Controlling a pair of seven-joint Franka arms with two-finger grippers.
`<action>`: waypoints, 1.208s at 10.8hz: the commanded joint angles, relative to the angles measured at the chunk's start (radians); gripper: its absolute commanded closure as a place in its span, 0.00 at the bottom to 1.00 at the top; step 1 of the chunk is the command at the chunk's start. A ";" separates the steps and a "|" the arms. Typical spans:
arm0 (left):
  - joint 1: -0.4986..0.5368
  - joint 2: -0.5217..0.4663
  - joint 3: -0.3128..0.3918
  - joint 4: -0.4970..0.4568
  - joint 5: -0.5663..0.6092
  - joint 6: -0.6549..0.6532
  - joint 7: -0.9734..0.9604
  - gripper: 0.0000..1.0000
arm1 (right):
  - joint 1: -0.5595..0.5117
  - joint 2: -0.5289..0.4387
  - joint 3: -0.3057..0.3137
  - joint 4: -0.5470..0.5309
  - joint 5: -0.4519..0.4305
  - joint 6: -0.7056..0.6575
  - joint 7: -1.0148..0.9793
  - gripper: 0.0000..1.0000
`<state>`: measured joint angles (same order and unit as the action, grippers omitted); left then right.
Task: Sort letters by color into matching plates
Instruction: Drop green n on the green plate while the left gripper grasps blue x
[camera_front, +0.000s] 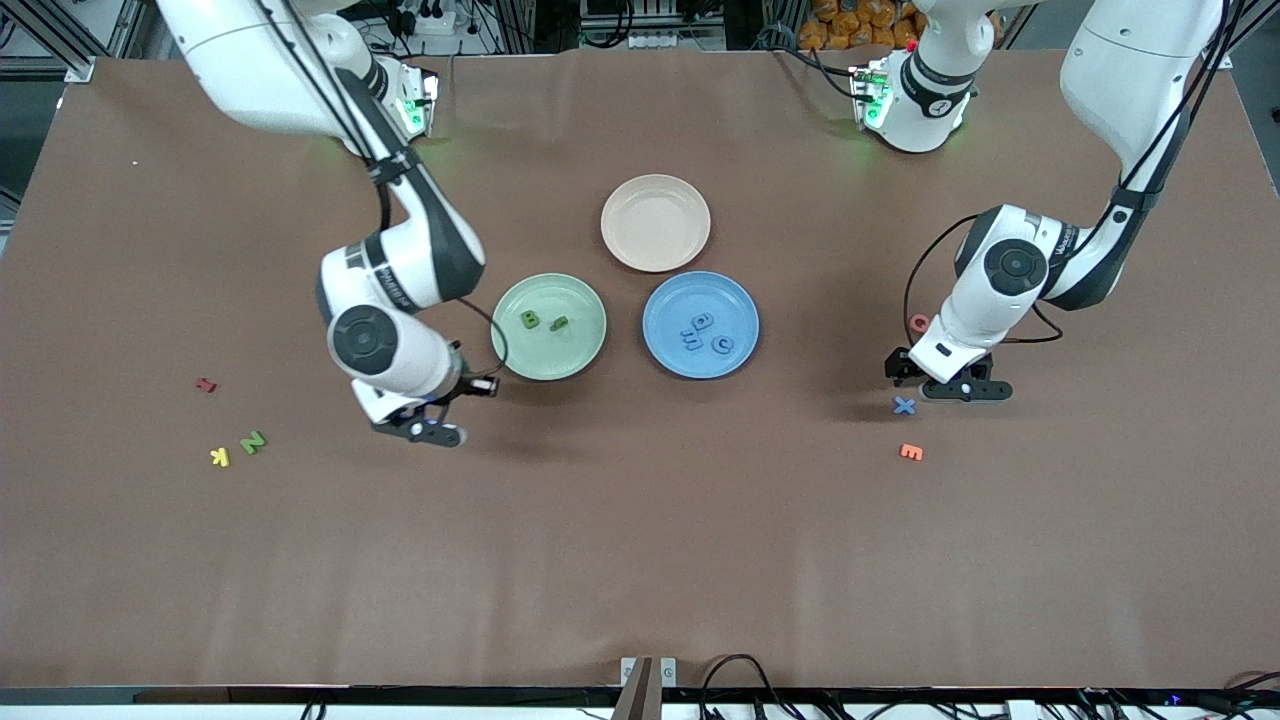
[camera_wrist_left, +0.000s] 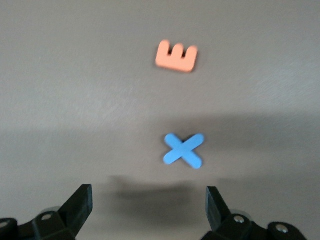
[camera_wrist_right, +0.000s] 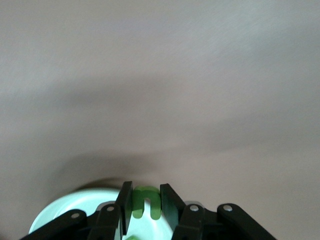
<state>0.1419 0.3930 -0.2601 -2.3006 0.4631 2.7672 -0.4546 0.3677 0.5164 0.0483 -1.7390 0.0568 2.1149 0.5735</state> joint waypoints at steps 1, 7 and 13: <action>-0.007 0.023 0.004 -0.013 -0.027 0.136 0.040 0.00 | 0.092 -0.010 -0.007 -0.024 -0.002 -0.021 -0.004 0.76; -0.005 0.076 0.009 -0.010 -0.027 0.238 0.042 0.00 | 0.186 0.027 -0.002 -0.039 -0.002 -0.024 -0.006 0.76; -0.007 0.098 0.029 0.009 -0.014 0.238 0.045 0.03 | 0.223 0.025 -0.002 -0.062 -0.002 -0.026 -0.003 0.01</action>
<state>0.1407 0.4753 -0.2395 -2.3033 0.4631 2.9867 -0.4385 0.5894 0.5538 0.0501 -1.7924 0.0568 2.0923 0.5731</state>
